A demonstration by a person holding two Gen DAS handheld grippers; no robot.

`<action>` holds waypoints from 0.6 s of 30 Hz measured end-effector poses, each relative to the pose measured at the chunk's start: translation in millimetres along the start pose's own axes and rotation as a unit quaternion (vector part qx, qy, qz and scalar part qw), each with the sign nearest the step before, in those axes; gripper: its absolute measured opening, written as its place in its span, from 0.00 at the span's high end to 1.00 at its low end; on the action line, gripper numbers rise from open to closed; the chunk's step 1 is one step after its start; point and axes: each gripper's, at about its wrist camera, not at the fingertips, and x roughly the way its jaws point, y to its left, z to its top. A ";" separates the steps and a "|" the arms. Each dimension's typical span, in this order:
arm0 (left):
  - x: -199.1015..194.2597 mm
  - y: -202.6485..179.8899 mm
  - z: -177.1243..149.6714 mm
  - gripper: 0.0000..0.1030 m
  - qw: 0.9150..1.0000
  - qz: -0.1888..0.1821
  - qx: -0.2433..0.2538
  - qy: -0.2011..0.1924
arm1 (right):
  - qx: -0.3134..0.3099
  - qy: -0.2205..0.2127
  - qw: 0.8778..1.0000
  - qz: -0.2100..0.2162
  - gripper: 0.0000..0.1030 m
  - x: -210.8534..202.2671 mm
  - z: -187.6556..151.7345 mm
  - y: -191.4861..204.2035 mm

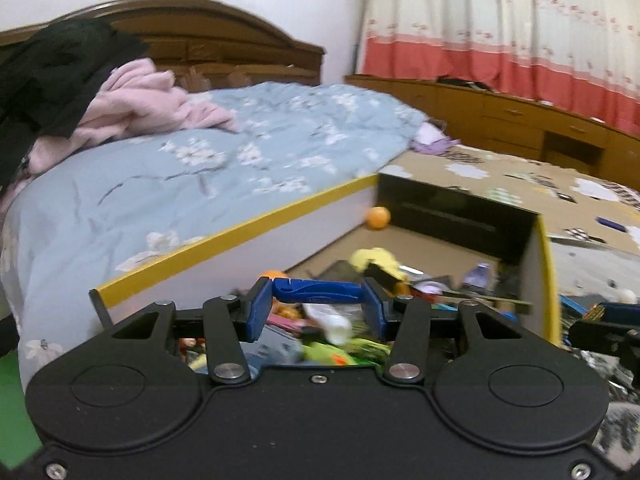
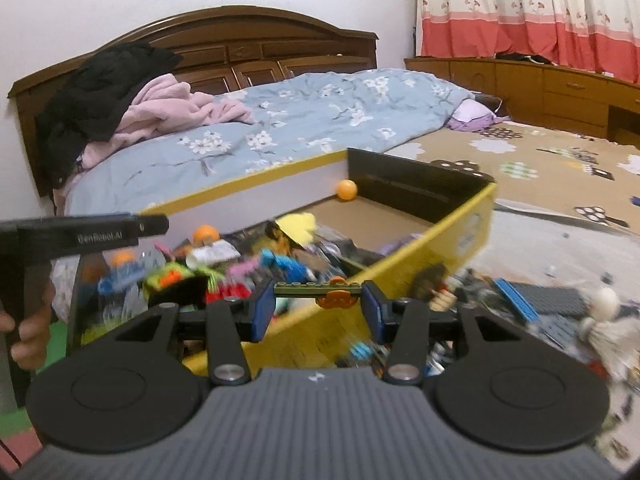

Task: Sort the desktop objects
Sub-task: 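Carry the blue brick and olive plate into the yellow box, opening both grippers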

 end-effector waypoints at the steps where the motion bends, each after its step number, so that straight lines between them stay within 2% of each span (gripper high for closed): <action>1: 6.6 4.6 2.6 0.55 1.000 0.004 -0.005 0.005 | -0.001 0.002 1.000 0.000 0.50 5.7 3.7 2.9; 7: 38.8 21.2 12.9 0.55 0.998 0.030 -0.030 0.041 | -0.024 0.015 1.000 -0.005 0.50 41.8 23.6 21.0; 9: 48.5 25.5 13.8 0.55 0.997 0.039 -0.040 0.057 | -0.030 0.018 0.999 -0.010 0.46 52.6 28.9 26.4; 10: 51.5 26.1 12.5 0.52 0.996 0.042 -0.044 0.063 | -0.030 0.019 0.999 -0.014 0.45 57.0 30.8 28.2; 11: 54.2 27.0 11.4 0.49 0.995 0.044 -0.049 0.072 | -0.028 0.019 0.999 -0.019 0.35 60.6 32.7 30.4; 12: 56.0 28.8 10.8 0.48 0.994 0.044 -0.054 0.079 | -0.027 0.021 0.999 -0.019 0.32 63.7 33.6 31.5; 14: 55.8 30.9 8.6 0.38 0.993 0.045 -0.065 0.084 | -0.028 0.023 0.999 -0.019 0.28 67.9 34.1 33.8; 18: 57.6 33.7 5.5 0.31 0.992 0.044 -0.074 0.092 | -0.037 0.024 0.999 -0.019 0.24 71.7 31.4 39.3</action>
